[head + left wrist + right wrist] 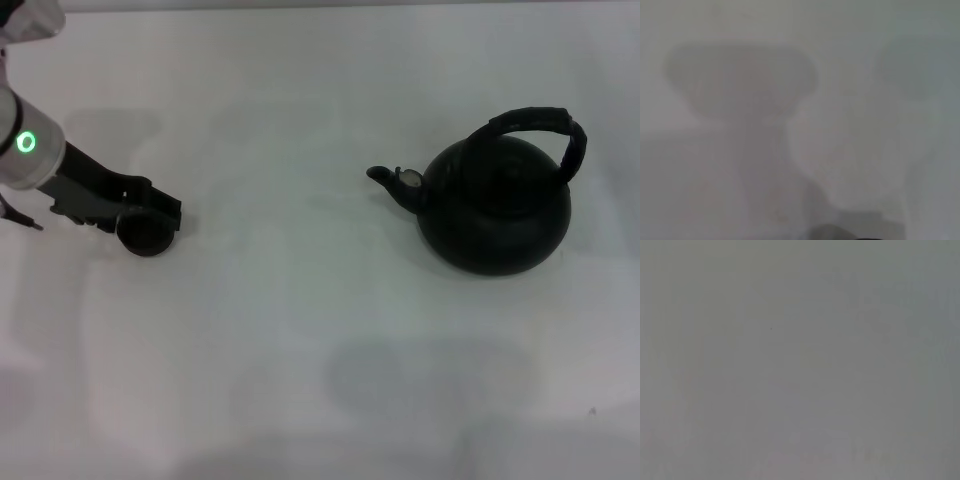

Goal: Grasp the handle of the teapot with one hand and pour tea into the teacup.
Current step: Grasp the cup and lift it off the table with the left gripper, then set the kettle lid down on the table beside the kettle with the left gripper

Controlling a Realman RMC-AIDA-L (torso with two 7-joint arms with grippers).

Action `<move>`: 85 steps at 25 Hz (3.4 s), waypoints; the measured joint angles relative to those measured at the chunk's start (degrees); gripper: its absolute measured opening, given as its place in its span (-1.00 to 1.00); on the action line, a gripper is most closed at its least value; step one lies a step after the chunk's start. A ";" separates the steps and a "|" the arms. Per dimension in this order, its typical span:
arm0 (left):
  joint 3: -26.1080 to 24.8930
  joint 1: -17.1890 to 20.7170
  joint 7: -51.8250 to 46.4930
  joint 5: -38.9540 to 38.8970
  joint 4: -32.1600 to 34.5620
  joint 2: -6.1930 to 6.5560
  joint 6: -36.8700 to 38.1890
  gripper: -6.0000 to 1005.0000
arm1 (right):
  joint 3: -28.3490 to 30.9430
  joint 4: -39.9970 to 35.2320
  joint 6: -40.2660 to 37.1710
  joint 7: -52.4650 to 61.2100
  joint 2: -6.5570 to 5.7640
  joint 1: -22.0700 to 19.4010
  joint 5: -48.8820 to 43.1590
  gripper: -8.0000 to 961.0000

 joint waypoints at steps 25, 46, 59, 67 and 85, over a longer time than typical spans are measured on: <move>0.00 -3.96 0.54 0.01 -7.33 0.02 1.55 0.74 | 0.00 -0.50 -1.05 0.00 0.02 0.05 0.01 0.78; -0.01 -10.11 0.29 -0.69 -8.08 0.52 1.73 0.42 | 0.00 -0.62 -1.71 0.00 -0.01 0.11 0.00 0.78; -0.09 -23.75 8.00 -4.60 -24.01 0.16 7.74 0.42 | -0.04 0.06 -0.33 0.09 0.16 0.34 0.00 0.78; 0.50 -25.31 10.64 -9.15 -29.44 -0.52 12.80 0.42 | -0.23 1.07 1.54 0.23 0.27 0.34 0.00 0.78; 6.61 -24.67 12.71 -17.76 -34.13 -0.95 18.73 0.42 | -0.44 2.33 2.24 0.14 0.26 0.31 0.00 0.78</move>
